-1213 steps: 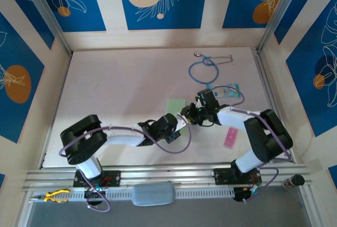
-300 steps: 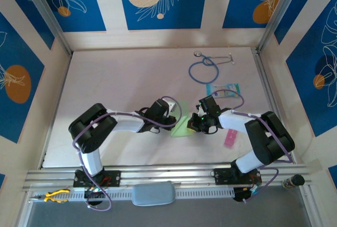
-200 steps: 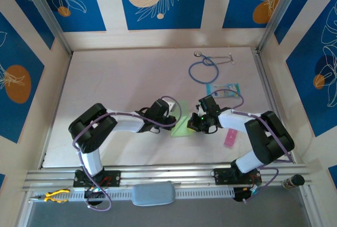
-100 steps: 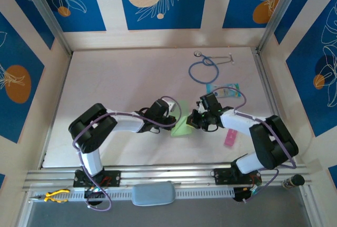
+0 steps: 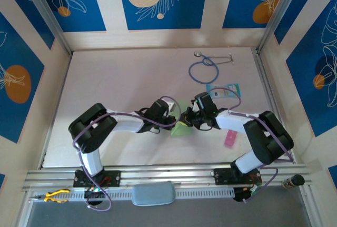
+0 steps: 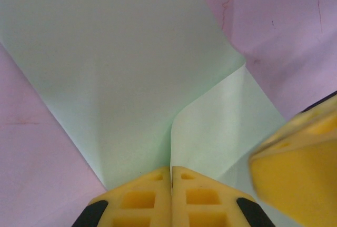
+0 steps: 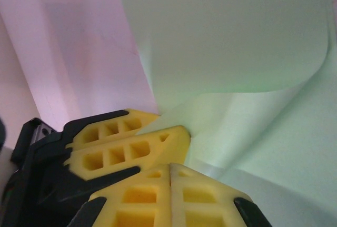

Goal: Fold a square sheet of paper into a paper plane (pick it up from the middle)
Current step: Fold the triangle a second time at the center of the table.

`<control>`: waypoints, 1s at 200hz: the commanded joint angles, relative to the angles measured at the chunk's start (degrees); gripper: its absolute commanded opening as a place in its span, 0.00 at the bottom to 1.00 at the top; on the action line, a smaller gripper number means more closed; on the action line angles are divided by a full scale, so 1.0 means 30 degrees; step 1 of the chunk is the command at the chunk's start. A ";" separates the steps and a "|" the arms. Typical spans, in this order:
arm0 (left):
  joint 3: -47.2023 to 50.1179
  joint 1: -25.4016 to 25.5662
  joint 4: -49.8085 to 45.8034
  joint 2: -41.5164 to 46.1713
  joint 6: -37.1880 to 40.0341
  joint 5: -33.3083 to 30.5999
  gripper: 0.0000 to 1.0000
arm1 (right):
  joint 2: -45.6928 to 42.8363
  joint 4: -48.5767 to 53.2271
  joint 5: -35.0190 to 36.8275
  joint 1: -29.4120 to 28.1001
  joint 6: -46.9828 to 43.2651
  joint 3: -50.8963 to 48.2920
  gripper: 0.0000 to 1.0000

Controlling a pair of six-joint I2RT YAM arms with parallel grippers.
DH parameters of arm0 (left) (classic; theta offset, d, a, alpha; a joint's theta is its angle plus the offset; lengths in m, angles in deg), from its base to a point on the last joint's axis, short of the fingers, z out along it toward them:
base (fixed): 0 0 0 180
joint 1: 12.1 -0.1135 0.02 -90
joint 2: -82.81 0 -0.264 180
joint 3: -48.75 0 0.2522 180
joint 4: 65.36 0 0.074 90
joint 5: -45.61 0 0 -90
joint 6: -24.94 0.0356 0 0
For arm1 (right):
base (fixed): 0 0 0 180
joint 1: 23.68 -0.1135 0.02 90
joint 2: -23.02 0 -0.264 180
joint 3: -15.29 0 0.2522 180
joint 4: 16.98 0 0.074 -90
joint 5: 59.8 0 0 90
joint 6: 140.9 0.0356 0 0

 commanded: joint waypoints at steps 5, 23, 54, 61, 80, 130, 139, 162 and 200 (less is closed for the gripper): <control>0.0579 -0.0267 -0.0672 -0.0113 -0.0231 -0.0282 0.00 | 0.0725 -0.0856 -0.0271 -0.0137 0.0713 0.0026 0.00; 0.0638 -0.0263 -0.0711 -0.0055 -0.0234 -0.0325 0.00 | 0.1079 -0.1169 -0.0415 -0.0167 0.0775 0.0106 0.00; 0.0637 -0.0270 -0.0781 -0.0027 -0.0228 -0.0406 0.00 | 0.1694 -0.1279 -0.0376 -0.0157 0.0746 0.0169 0.00; 0.0631 -0.0270 -0.0804 -0.0022 -0.0185 -0.0400 0.00 | 0.1812 -0.1343 -0.0350 -0.0129 0.0746 0.0089 0.00; 0.0608 -0.0270 -0.0843 -0.0055 -0.0140 -0.0399 0.00 | 0.2205 -0.1524 -0.0308 -0.0058 0.0761 -0.0134 0.00; 0.0553 -0.0298 -0.1158 -0.0045 -0.0023 -0.0546 0.00 | 0.2469 -0.2096 -0.0241 0.0090 0.0991 -0.1126 0.00; 0.0535 -0.0296 -0.1221 -0.0026 0.0006 -0.0545 0.00 | 0.2357 -0.1952 -0.0241 0.0130 0.0976 -0.1124 0.00; 0.0492 -0.0326 -0.1312 0.0004 0.0045 -0.0574 0.00 | 0.1667 -0.1875 -0.0467 0.0339 0.0826 -0.1092 0.00; 0.0480 -0.0329 -0.1429 0.0004 0.0073 -0.0538 0.00 | 0.0753 -0.1242 -0.1091 0.0963 -0.0085 -0.0253 0.00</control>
